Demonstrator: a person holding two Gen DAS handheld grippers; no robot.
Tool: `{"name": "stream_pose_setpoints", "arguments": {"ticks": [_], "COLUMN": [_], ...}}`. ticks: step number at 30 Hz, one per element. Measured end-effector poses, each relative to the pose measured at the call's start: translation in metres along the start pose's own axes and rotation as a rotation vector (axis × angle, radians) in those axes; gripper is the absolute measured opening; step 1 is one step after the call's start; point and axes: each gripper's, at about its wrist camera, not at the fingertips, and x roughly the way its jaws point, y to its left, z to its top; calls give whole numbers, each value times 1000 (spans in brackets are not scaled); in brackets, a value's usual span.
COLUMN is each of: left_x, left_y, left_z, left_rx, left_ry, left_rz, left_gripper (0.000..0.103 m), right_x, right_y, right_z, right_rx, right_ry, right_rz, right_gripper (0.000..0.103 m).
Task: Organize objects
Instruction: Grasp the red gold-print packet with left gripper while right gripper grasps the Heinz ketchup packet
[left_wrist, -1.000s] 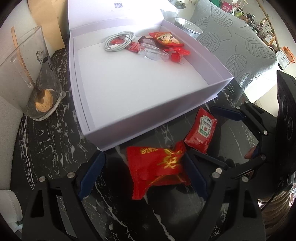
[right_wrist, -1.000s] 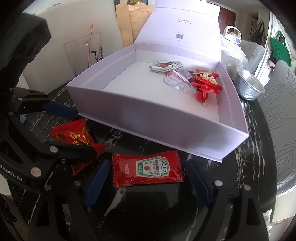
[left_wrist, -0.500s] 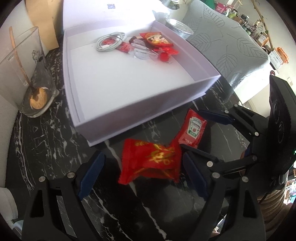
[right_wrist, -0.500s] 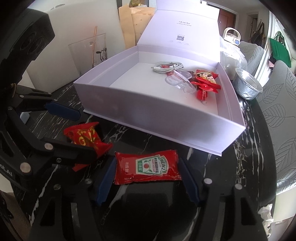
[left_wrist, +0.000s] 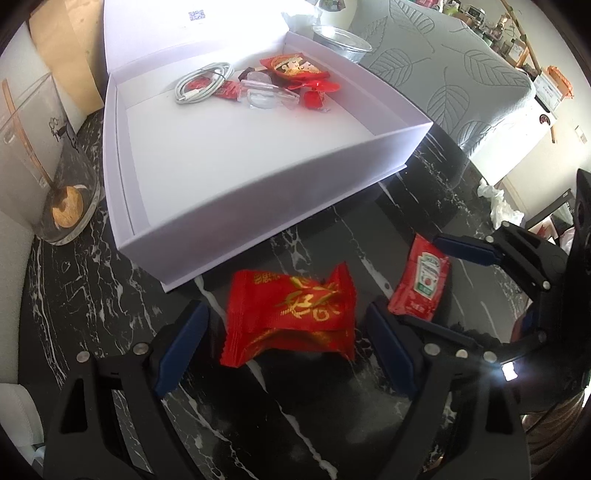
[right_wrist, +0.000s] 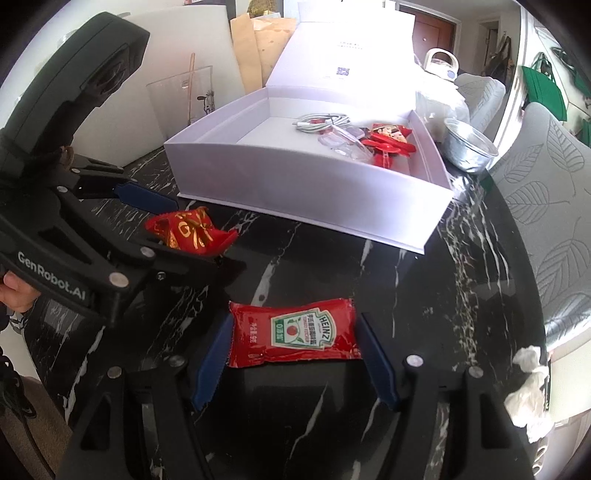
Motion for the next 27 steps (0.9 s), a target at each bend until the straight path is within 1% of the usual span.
{"name": "stream_pose_setpoints", "arguments": {"ticks": [2, 3, 4, 5, 6, 8, 9, 10, 13, 16, 20, 27], "left_x": [2, 1, 0, -1, -2, -3, -4, -6, -8, -8, -13, -30], "left_y": [-3, -4, -5, -6, -7, -6, -5, -4, -3, -6, -6, -8], "left_z": [-1, -3, -3, -4, -5, -5, -5, -5, -5, -7, -10, -10], "left_rx": [24, 36, 44, 53, 60, 52, 48, 45, 31, 30, 20, 35], "left_ry": [-3, -11, -20, -27, -32, -31, -32, -37, -21, -19, -19, -52], "left_rz": [35, 54, 70, 81, 94, 80, 73, 62, 19, 24, 9, 12], "left_gripper": [87, 82, 74, 69, 61, 59, 57, 53, 52, 52, 52, 52], "right_x": [-2, -2, -4, -4, -4, -5, -7, -7, -8, -8, -11, -27], "right_y": [0, 0, 1, 1, 1, 1, 1, 0, 0, -1, -3, 0], "right_z": [-2, -2, -4, -4, -5, -7, -8, -8, -9, -9, -9, -3], "right_rx": [14, 14, 18, 18, 21, 28, 36, 40, 46, 61, 73, 63], "right_ry": [-6, -6, -12, -12, -15, -20, -22, -22, -23, -23, -29, -69], "right_rz": [-11, -11, -16, -16, -17, -18, -18, -16, -12, -6, -8, -18], "right_gripper": [68, 68, 68, 68, 68, 67, 67, 66, 66, 65, 65, 65]}}
